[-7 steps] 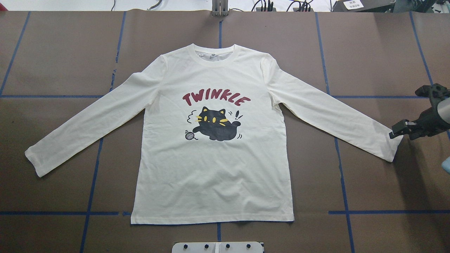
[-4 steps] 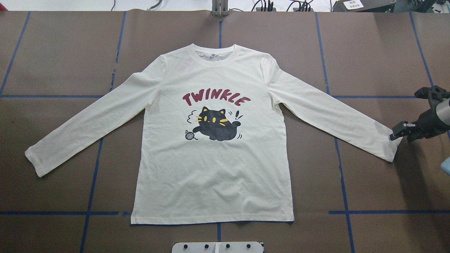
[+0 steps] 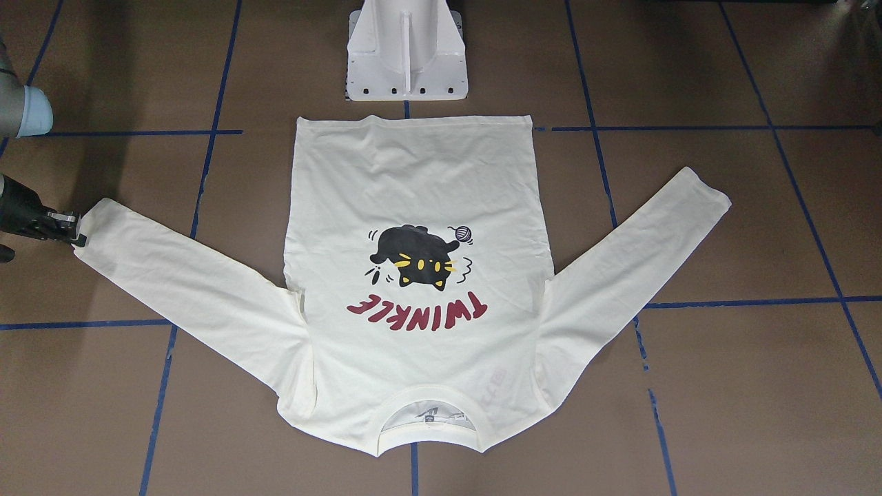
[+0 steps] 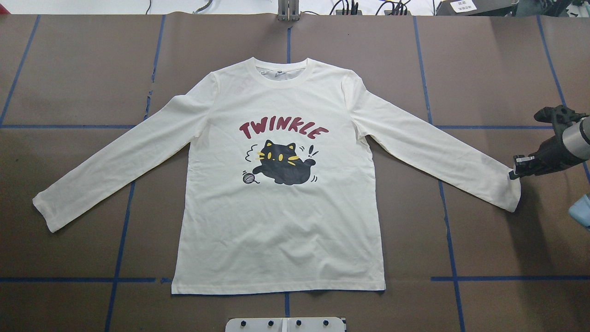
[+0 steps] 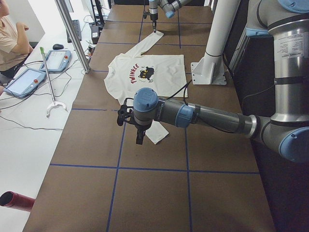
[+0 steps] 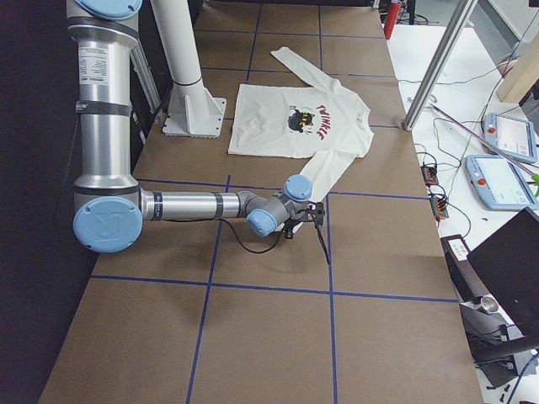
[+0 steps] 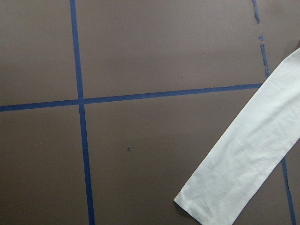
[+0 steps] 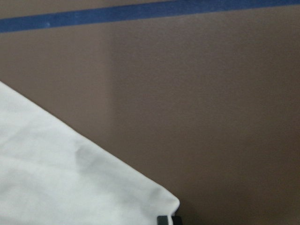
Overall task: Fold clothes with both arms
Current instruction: 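Reach the right gripper to the cuff of the sleeve nearest it and grasp, then carry the sleeve with the right gripper across the shirt body toward the other sleeve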
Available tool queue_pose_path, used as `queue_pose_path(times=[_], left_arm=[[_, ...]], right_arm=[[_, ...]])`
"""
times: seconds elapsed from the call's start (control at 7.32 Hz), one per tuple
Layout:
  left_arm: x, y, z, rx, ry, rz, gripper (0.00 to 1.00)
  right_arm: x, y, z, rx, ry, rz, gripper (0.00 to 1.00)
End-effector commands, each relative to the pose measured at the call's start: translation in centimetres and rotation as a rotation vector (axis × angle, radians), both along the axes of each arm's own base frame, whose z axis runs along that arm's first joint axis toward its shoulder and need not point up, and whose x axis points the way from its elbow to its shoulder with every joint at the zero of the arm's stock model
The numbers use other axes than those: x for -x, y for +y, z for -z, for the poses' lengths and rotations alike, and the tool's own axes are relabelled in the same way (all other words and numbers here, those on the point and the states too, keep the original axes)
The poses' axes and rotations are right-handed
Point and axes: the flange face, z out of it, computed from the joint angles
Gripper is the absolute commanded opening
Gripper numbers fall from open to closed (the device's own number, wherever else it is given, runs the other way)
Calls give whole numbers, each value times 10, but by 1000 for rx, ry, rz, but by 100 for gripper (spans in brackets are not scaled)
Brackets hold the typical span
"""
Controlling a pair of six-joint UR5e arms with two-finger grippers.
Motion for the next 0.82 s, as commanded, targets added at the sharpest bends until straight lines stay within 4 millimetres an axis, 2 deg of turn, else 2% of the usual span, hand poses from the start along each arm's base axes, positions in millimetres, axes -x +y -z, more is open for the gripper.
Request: queue_pose_path(times=[0.0, 0.14, 0.41, 0.55, 0.68], left_arm=[[0, 0, 2, -1, 3, 1, 100], [0, 0, 4, -6, 3, 1, 100], [0, -2, 7, -13, 3, 0, 100], [0, -2, 7, -13, 4, -1, 100], [0, -3, 5, -9, 4, -1, 100]], right_arm=[[18, -12, 85, -20, -82, -6, 0], [50, -29, 152, 28, -119, -42, 0], [165, -57, 313, 110, -159, -131, 0], [214, -71, 388, 101, -160, -183, 0], [268, -74, 447, 95, -177, -221, 0]])
